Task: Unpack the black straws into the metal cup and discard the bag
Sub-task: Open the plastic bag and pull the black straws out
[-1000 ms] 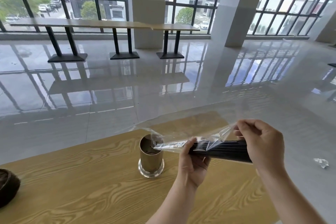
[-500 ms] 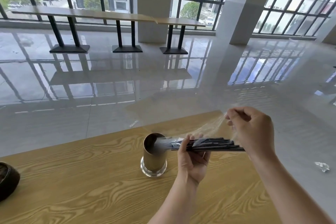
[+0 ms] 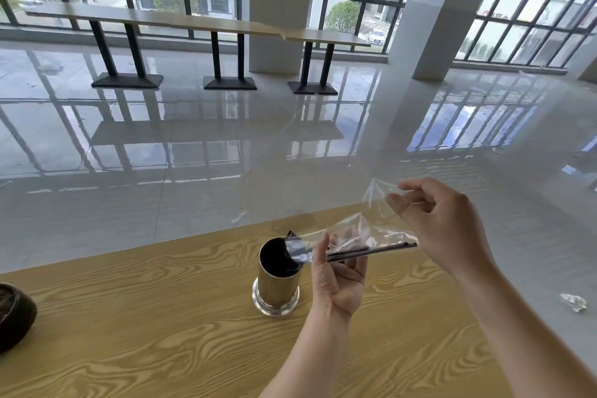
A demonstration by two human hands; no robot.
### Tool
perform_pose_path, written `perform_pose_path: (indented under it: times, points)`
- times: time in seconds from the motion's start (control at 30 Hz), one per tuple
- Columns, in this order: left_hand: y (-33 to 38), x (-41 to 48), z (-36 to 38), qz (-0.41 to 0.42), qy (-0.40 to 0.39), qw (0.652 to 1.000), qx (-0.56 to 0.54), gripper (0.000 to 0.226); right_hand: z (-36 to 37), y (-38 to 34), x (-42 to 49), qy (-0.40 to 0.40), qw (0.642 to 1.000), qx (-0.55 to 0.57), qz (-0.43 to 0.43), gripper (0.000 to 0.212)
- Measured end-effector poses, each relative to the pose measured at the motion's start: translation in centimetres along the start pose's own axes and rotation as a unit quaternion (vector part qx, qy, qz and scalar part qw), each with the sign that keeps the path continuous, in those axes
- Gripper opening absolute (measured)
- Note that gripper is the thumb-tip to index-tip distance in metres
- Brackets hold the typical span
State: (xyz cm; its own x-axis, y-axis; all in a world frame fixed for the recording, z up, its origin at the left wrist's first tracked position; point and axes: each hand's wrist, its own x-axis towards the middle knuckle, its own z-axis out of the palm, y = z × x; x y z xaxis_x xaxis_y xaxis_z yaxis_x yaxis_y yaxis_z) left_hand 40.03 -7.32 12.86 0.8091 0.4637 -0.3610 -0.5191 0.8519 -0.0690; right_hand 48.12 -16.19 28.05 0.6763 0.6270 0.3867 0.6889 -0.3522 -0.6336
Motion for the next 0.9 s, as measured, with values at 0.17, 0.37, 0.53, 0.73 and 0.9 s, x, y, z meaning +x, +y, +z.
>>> perform_pose_path:
  times: [0.17, 0.37, 0.53, 0.73, 0.9]
  points:
    - [0.0, 0.2, -0.3, 0.004, -0.011, 1.0, -0.002, 0.031, -0.4, 0.4, -0.8, 0.008, 1.0, -0.024, -0.005, 0.01]
    - [0.8, -0.2, -0.3, -0.003, -0.013, 0.999, -0.031, 0.075, -0.3, -1.7, 1.1, 0.03, 0.998, 0.018, -0.044, 0.009]
    - [1.1, -0.7, -0.2, 0.001, -0.005, 0.999, -0.049, 0.088, 0.1, -2.9, 2.4, 0.007, 0.997, 0.057, -0.055, 0.012]
    - [0.9, -1.2, -0.3, 0.017, 0.017, 0.998, -0.055, 0.081, -0.8, -3.9, 2.9, 0.056, 0.99, 0.117, -0.059, 0.017]
    - [0.7, -1.5, -0.1, 0.013, 0.015, 0.999, -0.035, 0.073, -1.9, -4.7, 3.2, 0.093, 0.983, 0.148, -0.046, 0.013]
